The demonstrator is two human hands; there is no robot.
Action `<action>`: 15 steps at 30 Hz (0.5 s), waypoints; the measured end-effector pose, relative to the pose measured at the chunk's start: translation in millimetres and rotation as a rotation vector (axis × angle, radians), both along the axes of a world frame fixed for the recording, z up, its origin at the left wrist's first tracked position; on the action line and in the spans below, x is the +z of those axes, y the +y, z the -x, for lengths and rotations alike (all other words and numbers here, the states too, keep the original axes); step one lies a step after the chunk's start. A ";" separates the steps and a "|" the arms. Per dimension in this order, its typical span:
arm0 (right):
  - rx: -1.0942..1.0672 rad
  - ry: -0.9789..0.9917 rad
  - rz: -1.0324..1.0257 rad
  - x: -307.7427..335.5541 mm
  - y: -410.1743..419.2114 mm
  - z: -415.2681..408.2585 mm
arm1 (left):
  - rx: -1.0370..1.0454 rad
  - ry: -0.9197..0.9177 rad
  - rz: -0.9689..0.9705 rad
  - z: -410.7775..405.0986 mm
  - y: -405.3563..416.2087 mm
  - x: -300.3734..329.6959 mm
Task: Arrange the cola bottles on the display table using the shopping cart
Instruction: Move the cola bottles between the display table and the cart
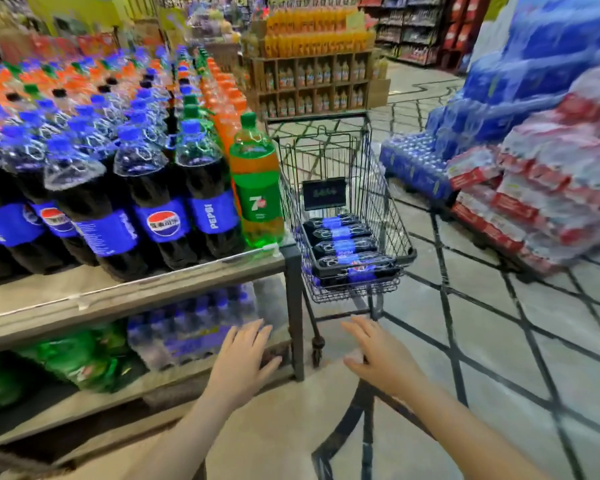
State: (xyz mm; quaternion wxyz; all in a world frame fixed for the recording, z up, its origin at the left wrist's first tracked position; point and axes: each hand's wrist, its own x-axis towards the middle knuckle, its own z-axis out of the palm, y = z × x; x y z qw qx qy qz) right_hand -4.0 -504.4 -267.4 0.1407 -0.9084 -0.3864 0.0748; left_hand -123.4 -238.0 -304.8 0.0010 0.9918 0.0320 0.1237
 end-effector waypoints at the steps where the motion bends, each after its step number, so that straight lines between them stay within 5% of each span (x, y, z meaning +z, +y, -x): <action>1: -0.001 -0.005 0.000 -1.2 -13.4 -6.6 | 0.002 0.002 0.010 -8.8 -12.3 0.4; 15: -0.138 0.026 -0.039 -24.2 -106.2 -125.7 | -0.127 -0.006 0.028 -149.2 -92.1 -10.0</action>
